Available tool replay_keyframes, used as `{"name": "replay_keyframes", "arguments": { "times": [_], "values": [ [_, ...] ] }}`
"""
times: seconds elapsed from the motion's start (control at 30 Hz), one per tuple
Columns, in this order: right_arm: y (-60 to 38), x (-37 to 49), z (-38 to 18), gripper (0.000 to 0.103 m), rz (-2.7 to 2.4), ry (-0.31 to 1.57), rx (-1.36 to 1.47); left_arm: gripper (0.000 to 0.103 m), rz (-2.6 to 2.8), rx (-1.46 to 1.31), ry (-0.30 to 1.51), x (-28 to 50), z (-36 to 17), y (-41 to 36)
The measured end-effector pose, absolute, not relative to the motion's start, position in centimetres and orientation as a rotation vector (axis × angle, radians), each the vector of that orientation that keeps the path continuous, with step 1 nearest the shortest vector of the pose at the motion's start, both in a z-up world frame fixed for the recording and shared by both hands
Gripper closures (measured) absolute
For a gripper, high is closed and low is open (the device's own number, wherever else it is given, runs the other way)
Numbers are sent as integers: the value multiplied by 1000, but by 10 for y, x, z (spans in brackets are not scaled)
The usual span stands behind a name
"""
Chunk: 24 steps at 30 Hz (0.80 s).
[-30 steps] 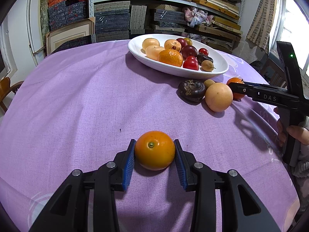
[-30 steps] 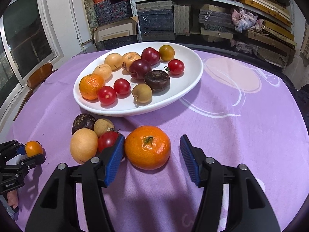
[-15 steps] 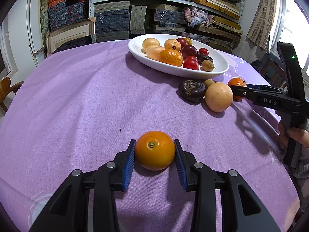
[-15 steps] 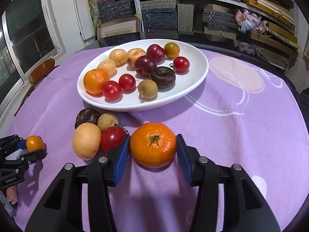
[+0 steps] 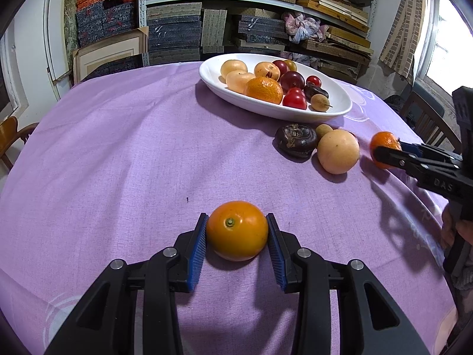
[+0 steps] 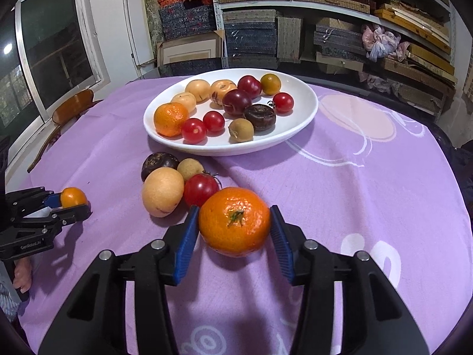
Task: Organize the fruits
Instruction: 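Carry both tangerines onto the white plate and open both tools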
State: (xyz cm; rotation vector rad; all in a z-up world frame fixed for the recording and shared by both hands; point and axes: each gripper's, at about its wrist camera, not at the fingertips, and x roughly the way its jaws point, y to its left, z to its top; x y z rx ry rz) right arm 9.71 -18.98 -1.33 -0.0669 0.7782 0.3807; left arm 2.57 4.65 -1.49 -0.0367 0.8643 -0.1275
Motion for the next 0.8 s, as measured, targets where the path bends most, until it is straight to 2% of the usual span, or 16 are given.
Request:
{"name": "replay_keyframes", "arguments": {
  "times": [0.33, 0.8],
  "values": [
    [-194, 62, -2, 56, 419, 729, -53, 64, -87, 6, 799, 17, -4, 44],
    [-201, 69, 14, 56, 413, 710, -38, 65, -80, 60, 744, 31, 18, 33]
  ]
}}
